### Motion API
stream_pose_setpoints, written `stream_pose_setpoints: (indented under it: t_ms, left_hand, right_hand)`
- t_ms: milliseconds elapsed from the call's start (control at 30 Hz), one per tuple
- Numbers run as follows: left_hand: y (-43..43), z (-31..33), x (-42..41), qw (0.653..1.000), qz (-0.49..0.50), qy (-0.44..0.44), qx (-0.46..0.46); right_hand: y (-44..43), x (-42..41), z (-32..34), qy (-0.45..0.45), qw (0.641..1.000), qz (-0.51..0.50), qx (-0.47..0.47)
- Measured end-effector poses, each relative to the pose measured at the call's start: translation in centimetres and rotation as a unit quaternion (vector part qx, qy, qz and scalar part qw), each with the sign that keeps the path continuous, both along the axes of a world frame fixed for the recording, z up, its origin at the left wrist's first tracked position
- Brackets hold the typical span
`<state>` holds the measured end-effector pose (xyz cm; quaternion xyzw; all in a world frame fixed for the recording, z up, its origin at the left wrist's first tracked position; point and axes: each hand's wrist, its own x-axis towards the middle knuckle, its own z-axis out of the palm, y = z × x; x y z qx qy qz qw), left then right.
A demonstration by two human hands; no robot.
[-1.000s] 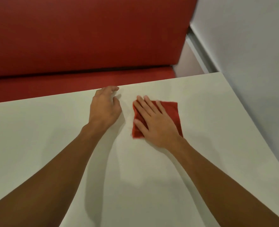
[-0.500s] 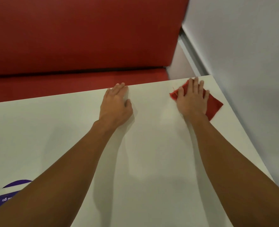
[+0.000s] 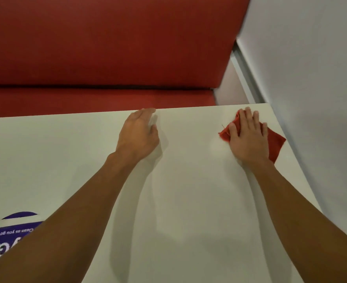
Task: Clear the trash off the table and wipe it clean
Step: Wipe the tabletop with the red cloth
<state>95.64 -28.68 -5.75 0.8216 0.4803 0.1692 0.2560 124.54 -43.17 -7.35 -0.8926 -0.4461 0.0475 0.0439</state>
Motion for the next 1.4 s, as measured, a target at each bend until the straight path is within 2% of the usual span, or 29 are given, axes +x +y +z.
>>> stream_pose_setpoints:
  t_ms: [100, 400, 500, 667, 833, 1000, 1167, 1267, 1333, 1400]
  left_hand:
    - [-0.2, 0.0, -2.2, 0.999, 0.033, -0.023, 0.011]
    - [0.2, 1.4, -9.6, 0.991, 0.122, -0.047, 0.005]
    - [0.1, 1.8, -11.7, 0.988, 0.146, -0.042, -0.004]
    - [-0.5, 2.0, -13.4, 0.993, 0.111, -0.044, -0.001]
    - [-3.0, 2.1, -12.2, 0.998, 0.045, -0.050, -0.018]
    - [-7.0, 2.0, -9.8, 0.993, -0.087, -0.073, -0.005]
    - [-11.6, 2.2, -7.8, 0.981, -0.178, -0.076, -0.004]
    - [-14.2, 2.9, -7.0, 0.972, -0.222, -0.074, -0.013]
    - [-15.8, 3.4, -6.5, 0.967, -0.244, -0.072, -0.027]
    - [-16.9, 3.6, -5.8, 0.962, -0.264, -0.055, -0.046]
  right_hand:
    - [4.2, -2.4, -0.1, 0.017, 0.999, -0.032, 0.003]
    - [11.3, -19.5, 0.3, 0.026, 0.980, 0.196, -0.001]
    - [10.7, -23.3, 0.3, 0.015, 0.967, 0.254, -0.003]
    - [5.4, -25.8, -0.2, 0.010, 0.949, 0.314, 0.013]
    - [-1.4, -27.1, -0.1, 0.019, 0.964, 0.265, 0.010]
    - [-8.2, -27.7, 0.3, 0.041, 0.982, 0.178, 0.039]
    - [-15.0, -27.7, 1.1, 0.068, 0.991, 0.104, 0.057]
    - [-18.0, -27.3, 2.0, 0.176, 0.978, 0.051, 0.096]
    - [-19.4, -27.0, 2.9, 0.278, 0.948, -0.026, 0.154]
    - [-20.6, -26.3, 3.3, 0.270, 0.938, -0.085, 0.202]
